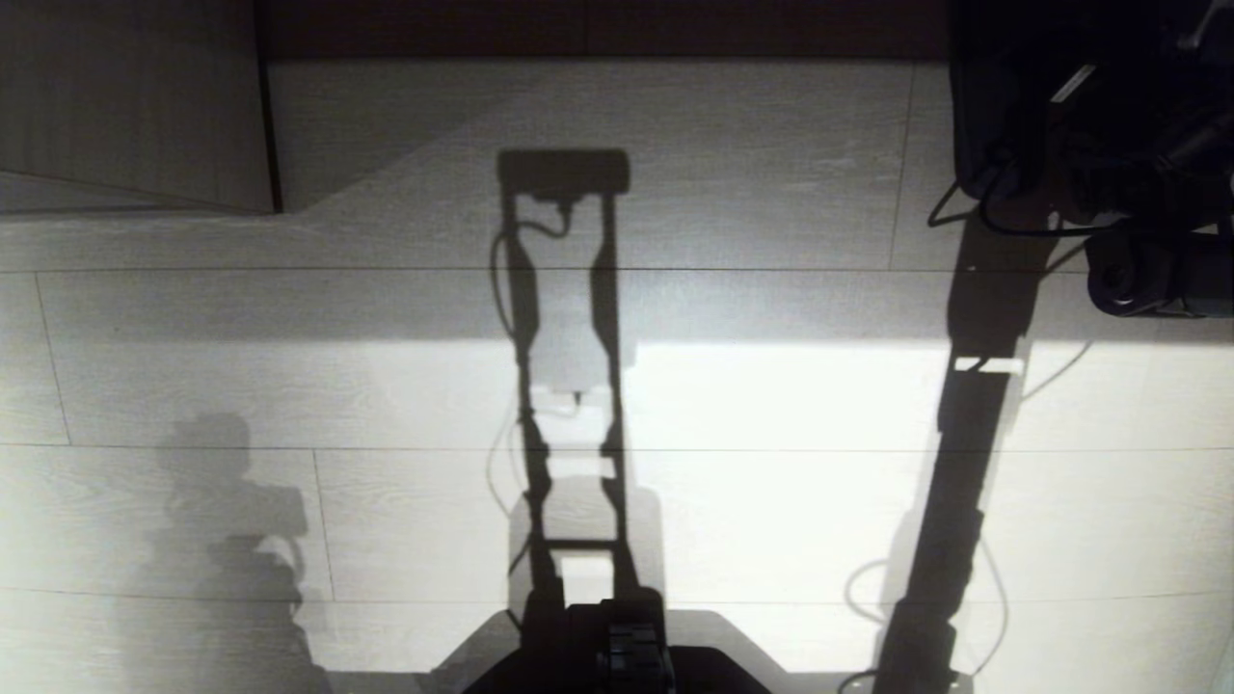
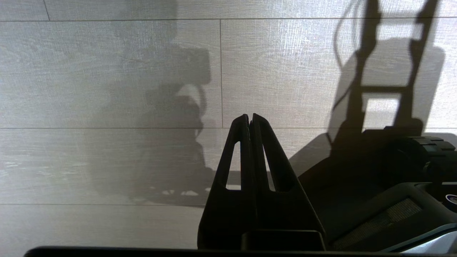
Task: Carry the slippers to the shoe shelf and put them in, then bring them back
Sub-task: Pick up the slippers on the floor
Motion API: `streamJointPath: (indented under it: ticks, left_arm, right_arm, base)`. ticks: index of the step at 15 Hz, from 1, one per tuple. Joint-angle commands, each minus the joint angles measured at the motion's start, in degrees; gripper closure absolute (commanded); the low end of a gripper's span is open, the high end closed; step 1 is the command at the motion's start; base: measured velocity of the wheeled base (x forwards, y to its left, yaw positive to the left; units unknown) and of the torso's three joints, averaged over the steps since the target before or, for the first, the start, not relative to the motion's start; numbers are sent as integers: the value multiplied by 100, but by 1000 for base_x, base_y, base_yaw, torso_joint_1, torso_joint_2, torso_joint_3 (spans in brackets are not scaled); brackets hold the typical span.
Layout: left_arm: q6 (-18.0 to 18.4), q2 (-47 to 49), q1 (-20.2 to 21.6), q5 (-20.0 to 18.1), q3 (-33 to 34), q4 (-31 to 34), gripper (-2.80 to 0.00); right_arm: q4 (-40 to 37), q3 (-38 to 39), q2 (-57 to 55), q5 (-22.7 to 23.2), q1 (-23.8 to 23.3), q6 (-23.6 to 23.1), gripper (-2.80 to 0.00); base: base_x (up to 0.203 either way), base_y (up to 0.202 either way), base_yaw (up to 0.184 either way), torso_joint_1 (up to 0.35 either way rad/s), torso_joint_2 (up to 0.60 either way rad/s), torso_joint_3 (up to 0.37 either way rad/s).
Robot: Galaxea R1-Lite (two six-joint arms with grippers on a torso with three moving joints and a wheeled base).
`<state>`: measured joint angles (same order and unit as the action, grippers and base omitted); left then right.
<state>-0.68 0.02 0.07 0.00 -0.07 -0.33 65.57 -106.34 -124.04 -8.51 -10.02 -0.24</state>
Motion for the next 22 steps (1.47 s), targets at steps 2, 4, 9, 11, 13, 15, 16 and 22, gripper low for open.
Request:
streamJointPath:
  ticks: [2, 4, 9, 11, 13, 15, 16, 22]
  left_arm:
    - [-2, -2, 1, 0, -1, -2, 0]
    - [-2, 1, 1, 0, -1, -2, 0]
    - [-2, -2, 1, 0, -1, -2, 0]
    - [-2, -2, 1, 0, -1, -2, 0]
    - [-2, -2, 1, 0, -1, -2, 0]
    - [-2, -2, 1, 0, -1, -2, 0]
    - [-2, -2, 1, 0, -1, -2, 0]
    - [-2, -2, 1, 0, -1, -2, 0]
  right_arm:
    - [39, 4, 11, -2, 0, -6, -280]
    - [39, 3, 7, -2, 0, -2, -280]
    - [52, 8, -6, -1, 9, -2, 0]
    - [52, 8, -6, -2, 9, -2, 0]
    - [52, 8, -6, -2, 9, -2, 0]
    - [52, 8, -2, -2, 9, -2, 0]
    - [52, 8, 3, 7, 0, -2, 0]
    - [52, 471, 482, -24, 3, 153, 0]
  base:
    - [0, 0, 0, 0, 0, 0]
    - [0, 0, 0, 0, 0, 0]
    - [0, 0, 0, 0, 0, 0]
    - [0, 0, 0, 0, 0, 0]
    - [0, 0, 0, 0, 0, 0]
    - [0, 0, 0, 0, 0, 0]
    - [0, 0, 0, 0, 0, 0]
    - [0, 0, 0, 0, 0, 0]
